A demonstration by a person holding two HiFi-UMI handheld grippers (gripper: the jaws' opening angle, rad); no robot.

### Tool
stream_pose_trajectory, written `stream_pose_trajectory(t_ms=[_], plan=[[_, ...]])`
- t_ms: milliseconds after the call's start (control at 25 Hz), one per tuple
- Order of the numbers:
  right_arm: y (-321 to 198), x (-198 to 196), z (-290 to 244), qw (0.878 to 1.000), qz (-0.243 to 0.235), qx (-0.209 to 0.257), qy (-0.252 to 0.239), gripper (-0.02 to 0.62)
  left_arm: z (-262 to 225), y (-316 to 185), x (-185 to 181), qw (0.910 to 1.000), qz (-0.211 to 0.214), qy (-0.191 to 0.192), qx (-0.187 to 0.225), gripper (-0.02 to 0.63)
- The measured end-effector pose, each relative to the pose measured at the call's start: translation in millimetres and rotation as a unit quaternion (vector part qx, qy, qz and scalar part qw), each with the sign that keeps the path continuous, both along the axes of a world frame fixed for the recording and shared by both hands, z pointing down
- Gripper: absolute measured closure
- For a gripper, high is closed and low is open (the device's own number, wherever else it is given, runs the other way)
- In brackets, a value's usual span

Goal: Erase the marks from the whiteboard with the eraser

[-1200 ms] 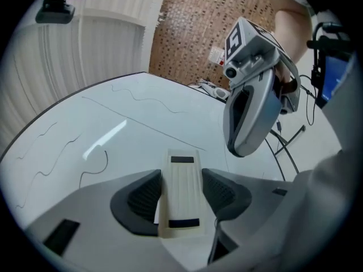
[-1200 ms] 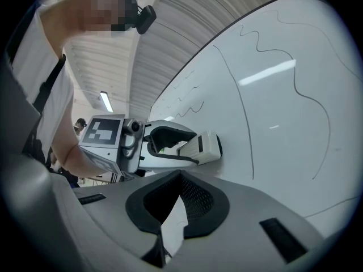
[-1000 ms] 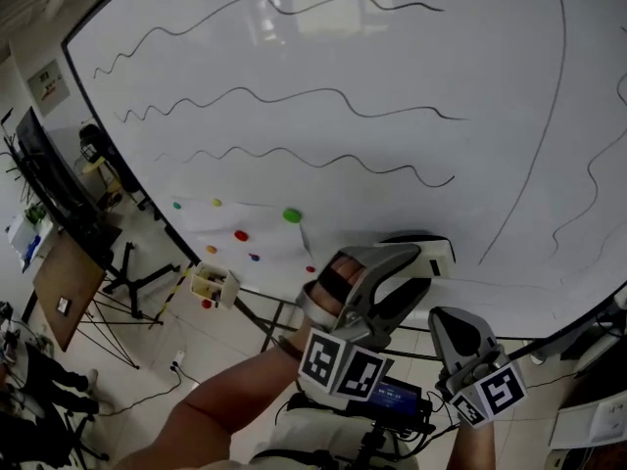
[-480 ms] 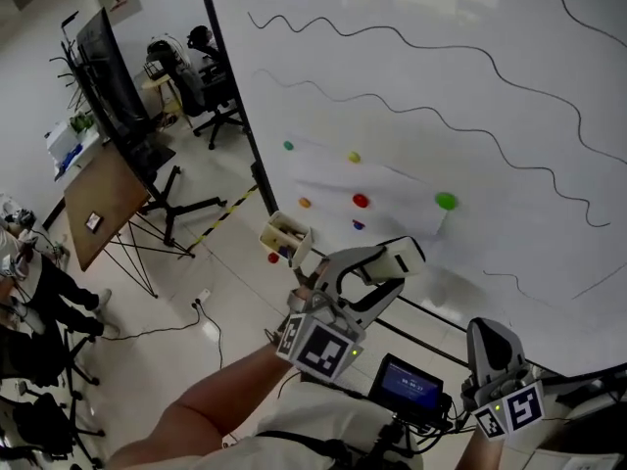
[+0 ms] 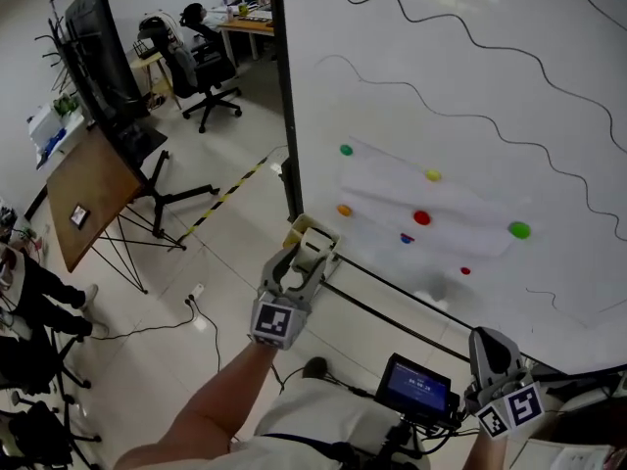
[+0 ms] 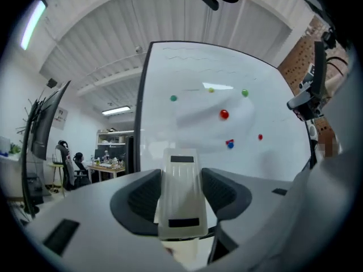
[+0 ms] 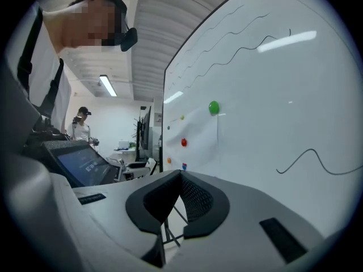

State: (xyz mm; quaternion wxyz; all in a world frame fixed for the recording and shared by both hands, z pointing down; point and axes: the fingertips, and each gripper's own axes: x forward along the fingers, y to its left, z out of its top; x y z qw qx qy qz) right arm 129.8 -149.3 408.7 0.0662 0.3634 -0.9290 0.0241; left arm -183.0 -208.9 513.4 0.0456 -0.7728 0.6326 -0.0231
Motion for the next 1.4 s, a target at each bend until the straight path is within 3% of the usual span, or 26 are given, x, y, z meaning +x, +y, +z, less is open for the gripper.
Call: stream_pose_trajectory(t_ms=[160, 440, 640, 760, 960, 1280, 1400], plan=[[10, -38, -7, 0.999, 0.004, -0.01, 0.03, 0.589, 7, -10, -42, 0.9989, 0.009, 0.04, 0.023, 0.347], [8, -90, 1, 0.998, 0.001, -0.018, 0.063, 0.589, 34, -36, -57, 0.9972, 0.042, 0.052, 0.035, 0.346], [1, -105, 8, 0.997, 0.001, -0.024, 0.077, 0.589, 41, -38, -58, 0.9964, 0.066, 0.016, 0.05, 0.345], [-2, -106, 5, 0.997, 0.008, -0.02, 0.078, 0.589, 56, -30, -64, 0.9971, 0.066, -0.009, 0.035, 0.345], [-8, -100, -2, 0.997, 0.021, -0.013, 0.073, 0.589, 87, -20, -82, 0.9987, 0.046, -0.01, -0.02, 0.344], [-19, -89, 2, 0.998, 0.026, -0.001, 0.052, 0.589, 89, -20, -85, 0.9979, 0.024, -0.027, -0.053, 0.33], [-13, -82, 5, 0.998, 0.036, -0.011, 0.046, 0.589, 88, -8, -81, 0.9964, 0.037, -0.036, -0.068, 0.324]])
